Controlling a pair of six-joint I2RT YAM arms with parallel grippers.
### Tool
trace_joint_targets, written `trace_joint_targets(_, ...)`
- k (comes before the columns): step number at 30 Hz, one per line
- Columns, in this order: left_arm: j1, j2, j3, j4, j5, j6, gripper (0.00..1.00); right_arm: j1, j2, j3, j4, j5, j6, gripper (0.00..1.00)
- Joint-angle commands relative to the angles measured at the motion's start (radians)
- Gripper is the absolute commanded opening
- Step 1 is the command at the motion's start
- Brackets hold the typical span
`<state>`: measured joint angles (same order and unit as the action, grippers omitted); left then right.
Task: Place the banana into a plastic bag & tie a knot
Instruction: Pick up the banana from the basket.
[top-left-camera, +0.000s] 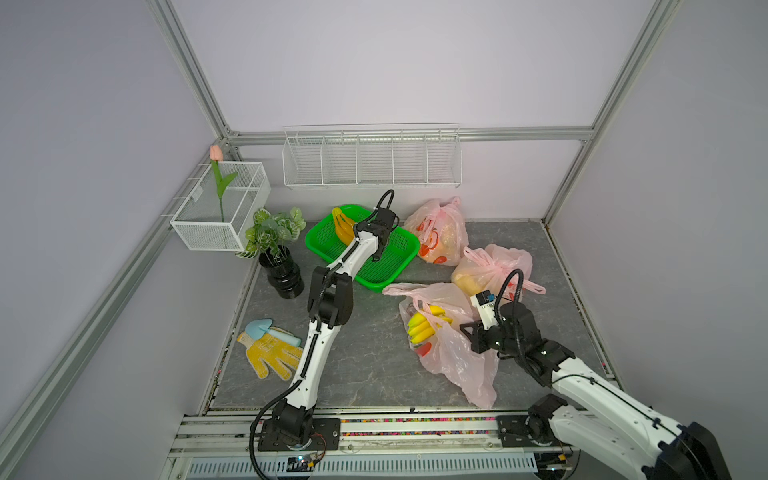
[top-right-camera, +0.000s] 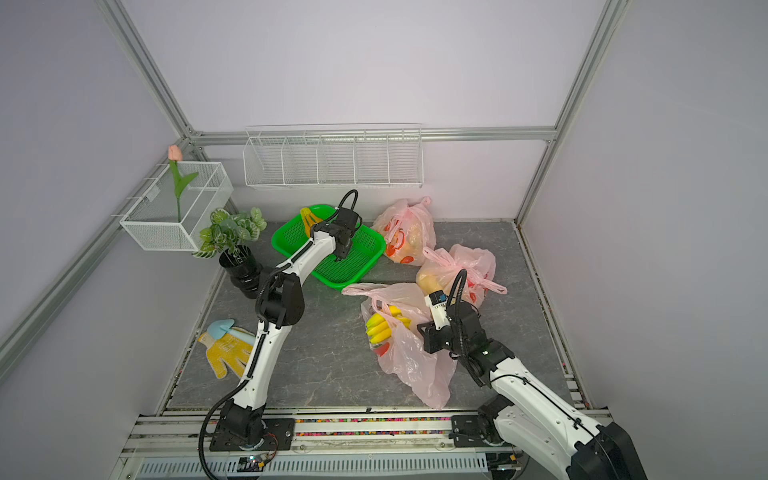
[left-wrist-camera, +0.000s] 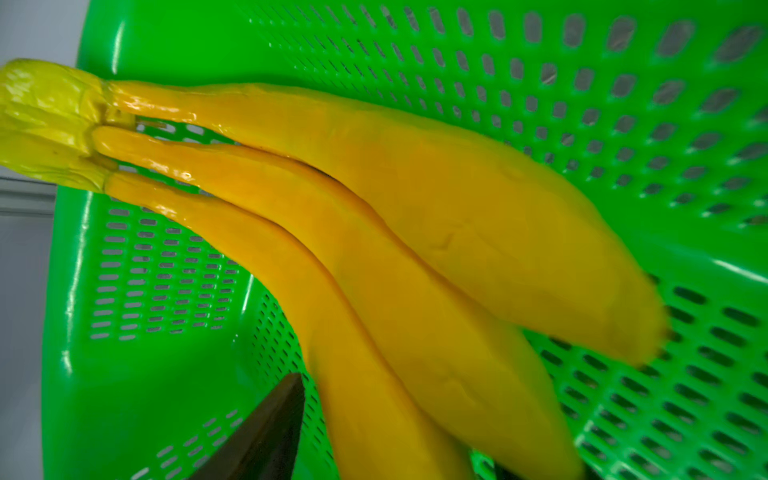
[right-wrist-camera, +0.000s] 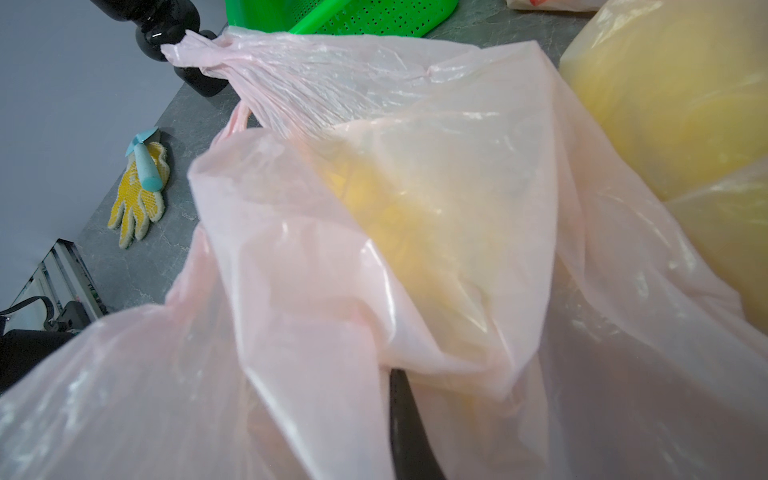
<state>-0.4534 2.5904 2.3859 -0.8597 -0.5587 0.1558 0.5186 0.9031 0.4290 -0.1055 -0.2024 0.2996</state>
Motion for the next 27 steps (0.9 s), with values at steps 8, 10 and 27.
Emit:
trace_joint_targets(8, 0.001, 0.031, 0.027, 0.068, -0.014, 0.134, 0.62, -0.004, 0.023, -0.003, 0.018, -0.002, 0.003, 0.07)
trace_joint_targets(10, 0.002, 0.033, 0.027, 0.071, -0.012, 0.140, 0.59, -0.004, 0.025, -0.003, 0.020, -0.003, 0.001, 0.07)
trace_joint_targets(27, -0.053, -0.203, -0.267, 0.205, -0.050, 0.111, 0.30, -0.004, 0.027, 0.001, 0.018, -0.003, 0.001, 0.07)
